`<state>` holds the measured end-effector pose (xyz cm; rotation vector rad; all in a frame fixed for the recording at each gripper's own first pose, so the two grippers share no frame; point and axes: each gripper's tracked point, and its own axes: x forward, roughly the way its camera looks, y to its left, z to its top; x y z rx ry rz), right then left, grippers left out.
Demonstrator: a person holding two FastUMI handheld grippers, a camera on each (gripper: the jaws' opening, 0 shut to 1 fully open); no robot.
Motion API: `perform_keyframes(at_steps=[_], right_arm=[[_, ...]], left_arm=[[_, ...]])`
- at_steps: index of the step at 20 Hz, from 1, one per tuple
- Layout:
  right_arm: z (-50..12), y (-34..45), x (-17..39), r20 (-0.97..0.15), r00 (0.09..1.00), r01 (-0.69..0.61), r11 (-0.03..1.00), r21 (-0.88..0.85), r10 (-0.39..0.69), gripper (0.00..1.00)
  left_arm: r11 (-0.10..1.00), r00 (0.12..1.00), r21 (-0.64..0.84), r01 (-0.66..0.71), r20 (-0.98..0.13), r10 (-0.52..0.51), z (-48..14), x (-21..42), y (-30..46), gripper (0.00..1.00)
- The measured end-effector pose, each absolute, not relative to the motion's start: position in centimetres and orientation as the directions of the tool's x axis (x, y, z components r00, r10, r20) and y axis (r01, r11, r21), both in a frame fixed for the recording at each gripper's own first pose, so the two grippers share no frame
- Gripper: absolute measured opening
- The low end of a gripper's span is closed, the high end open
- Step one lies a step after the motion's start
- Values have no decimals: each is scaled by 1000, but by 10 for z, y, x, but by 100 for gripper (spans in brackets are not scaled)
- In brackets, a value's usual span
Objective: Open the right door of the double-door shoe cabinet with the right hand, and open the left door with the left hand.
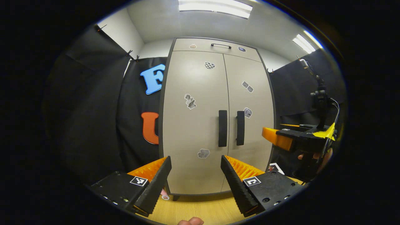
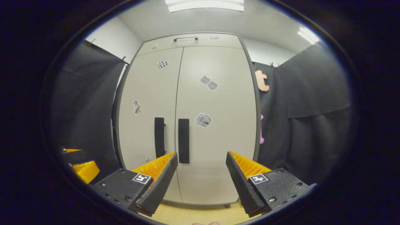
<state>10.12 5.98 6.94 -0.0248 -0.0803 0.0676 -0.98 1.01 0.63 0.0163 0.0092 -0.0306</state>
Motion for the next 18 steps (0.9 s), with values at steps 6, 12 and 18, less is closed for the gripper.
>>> perform_keyframes(at_steps=[6,12,18], right_arm=[[74,81,149,73,995,-72,997,-32,74,99],[70,83,197,27,999,-47,999,15,47,99],[75,81,221,29,999,-21,1000,8,21,99]], left_arm=[[999,998,4,32,-56,-32,-12,-20,13,95],[1000,997,-15,10,-78,-11,-18,-22,28,95],[1000,997,-10,-16,-73,15,-17,-22,43,95]])
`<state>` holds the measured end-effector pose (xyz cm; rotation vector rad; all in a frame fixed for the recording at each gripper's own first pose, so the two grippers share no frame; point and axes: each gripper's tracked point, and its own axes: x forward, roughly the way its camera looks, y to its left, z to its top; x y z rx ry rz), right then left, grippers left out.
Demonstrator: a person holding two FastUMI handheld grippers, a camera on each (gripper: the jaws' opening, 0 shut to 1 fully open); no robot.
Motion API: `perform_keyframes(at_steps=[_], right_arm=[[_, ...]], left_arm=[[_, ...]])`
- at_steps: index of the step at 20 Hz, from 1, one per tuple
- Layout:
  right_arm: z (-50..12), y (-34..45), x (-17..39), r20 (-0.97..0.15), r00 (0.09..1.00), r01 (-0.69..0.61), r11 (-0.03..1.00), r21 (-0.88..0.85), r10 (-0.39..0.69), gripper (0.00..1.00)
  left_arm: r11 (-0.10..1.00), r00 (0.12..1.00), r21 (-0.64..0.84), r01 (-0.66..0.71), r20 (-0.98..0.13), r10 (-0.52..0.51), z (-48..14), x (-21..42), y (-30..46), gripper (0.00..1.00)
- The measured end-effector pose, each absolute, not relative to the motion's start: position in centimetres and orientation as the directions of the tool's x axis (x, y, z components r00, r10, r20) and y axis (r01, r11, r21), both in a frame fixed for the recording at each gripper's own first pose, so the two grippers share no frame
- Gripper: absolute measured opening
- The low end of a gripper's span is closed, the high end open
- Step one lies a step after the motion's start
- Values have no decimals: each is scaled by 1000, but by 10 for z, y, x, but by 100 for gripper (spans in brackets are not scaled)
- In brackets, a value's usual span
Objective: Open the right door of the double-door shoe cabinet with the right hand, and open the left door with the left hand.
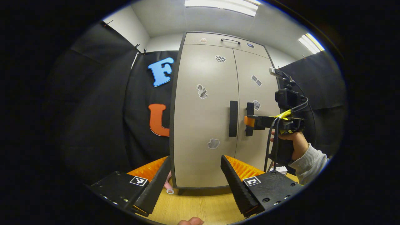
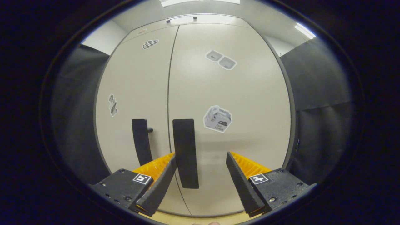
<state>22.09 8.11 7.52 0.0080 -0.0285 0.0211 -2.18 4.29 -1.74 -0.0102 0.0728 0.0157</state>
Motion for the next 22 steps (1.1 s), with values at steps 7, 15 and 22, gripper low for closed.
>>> perform_keyframes(at_steps=[7,15,22], right_arm=[[76,84,236,28,1000,-4,1000,-25,4,99],[75,102,232,45,998,-36,999,-17,37,41],[72,102,233,19,998,-63,998,-7,64,24]], left_arm=[[1000,997,0,-25,-70,25,-15,-23,44,95],[999,997,-11,-35,-71,34,-12,-21,45,95],[999,998,-20,-34,-61,33,-12,-24,49,95]])
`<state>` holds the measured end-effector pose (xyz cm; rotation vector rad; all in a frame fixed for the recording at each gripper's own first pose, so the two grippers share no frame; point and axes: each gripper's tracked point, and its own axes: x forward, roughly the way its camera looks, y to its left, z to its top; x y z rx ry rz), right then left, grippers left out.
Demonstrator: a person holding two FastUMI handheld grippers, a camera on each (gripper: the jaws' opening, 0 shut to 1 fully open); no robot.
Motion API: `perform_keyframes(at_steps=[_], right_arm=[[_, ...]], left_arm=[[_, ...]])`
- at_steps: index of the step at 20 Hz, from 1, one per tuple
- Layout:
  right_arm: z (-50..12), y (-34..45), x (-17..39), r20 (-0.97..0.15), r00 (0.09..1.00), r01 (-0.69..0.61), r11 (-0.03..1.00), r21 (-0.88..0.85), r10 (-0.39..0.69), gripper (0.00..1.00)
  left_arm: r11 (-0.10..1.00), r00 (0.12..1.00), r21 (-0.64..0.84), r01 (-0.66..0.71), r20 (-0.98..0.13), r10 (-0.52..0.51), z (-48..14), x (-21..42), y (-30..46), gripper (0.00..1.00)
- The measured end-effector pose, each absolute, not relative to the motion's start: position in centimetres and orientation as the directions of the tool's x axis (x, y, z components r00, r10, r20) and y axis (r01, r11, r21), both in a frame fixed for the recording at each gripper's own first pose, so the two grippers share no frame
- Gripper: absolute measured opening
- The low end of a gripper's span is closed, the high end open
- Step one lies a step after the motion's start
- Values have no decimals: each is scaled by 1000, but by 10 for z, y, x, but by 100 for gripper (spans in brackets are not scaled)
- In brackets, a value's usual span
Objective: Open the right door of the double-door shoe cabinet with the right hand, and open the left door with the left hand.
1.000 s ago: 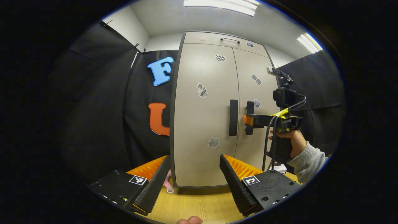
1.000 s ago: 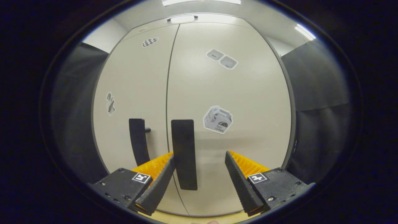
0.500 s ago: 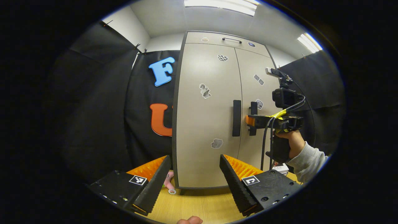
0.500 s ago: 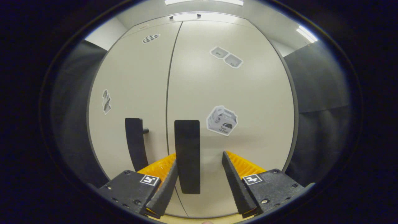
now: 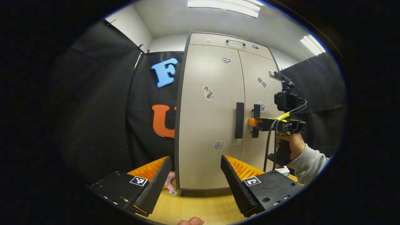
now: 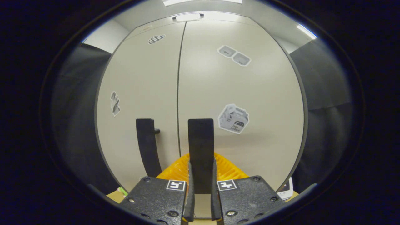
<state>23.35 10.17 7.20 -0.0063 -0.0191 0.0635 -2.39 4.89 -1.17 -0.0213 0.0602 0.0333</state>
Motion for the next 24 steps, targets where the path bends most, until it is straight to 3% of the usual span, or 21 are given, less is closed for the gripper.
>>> perform_keyframes(at_steps=[17,24], right_arm=[[80,81,151,-35,975,-218,976,-7,218,24],[78,50,120,-30,975,-220,975,-13,220,24]], left_arm=[[999,998,6,-49,-37,49,-7,-9,55,95],[998,998,11,-64,-28,64,-6,-15,45,95]])
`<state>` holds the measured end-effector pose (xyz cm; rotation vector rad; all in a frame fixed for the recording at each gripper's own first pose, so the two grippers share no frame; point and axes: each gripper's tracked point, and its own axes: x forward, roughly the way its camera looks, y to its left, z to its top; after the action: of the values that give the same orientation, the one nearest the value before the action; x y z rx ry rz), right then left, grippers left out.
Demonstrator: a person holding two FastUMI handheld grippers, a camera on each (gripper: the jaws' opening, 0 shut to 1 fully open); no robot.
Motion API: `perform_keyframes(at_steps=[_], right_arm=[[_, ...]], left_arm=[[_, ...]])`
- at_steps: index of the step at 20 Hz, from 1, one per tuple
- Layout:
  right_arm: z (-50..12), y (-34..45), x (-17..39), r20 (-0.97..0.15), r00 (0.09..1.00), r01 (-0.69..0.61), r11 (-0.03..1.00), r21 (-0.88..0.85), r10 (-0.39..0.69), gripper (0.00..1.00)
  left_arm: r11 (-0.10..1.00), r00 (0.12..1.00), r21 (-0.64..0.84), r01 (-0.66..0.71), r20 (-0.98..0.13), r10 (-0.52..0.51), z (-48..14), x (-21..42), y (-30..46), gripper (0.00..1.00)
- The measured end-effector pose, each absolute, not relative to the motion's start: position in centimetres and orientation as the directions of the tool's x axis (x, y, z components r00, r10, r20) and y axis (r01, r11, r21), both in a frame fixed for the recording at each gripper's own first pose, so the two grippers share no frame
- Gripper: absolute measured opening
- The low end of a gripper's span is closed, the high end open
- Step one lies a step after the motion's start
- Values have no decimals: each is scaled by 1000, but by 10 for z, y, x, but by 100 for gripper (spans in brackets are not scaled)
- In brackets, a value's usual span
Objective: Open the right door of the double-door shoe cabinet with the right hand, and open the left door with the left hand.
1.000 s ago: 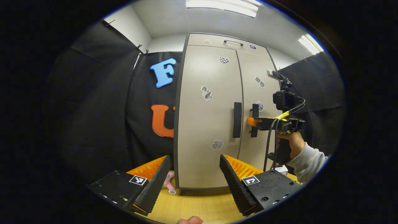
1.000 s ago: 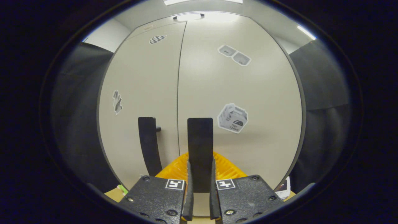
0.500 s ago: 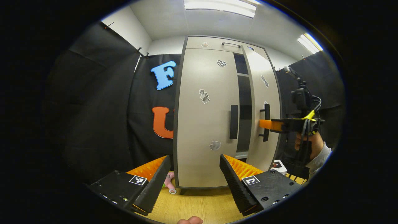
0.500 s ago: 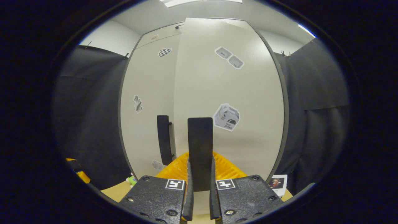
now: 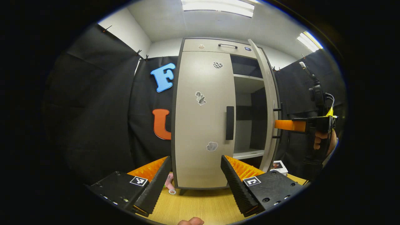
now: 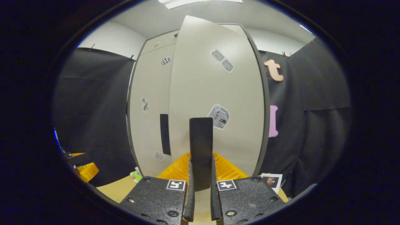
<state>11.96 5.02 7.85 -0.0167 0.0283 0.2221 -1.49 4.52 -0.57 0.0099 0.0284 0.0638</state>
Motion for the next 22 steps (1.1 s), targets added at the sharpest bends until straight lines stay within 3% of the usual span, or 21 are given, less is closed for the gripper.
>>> perform_keyframes(at_steps=[16,22], right_arm=[[75,-15,90,-39,990,-139,989,-46,137,23],[63,-49,85,-70,996,-64,998,-19,63,17]], left_arm=[[1000,999,0,-30,-39,30,-13,-6,16,95],[1000,999,-6,5,-41,-6,-13,2,1,95]])
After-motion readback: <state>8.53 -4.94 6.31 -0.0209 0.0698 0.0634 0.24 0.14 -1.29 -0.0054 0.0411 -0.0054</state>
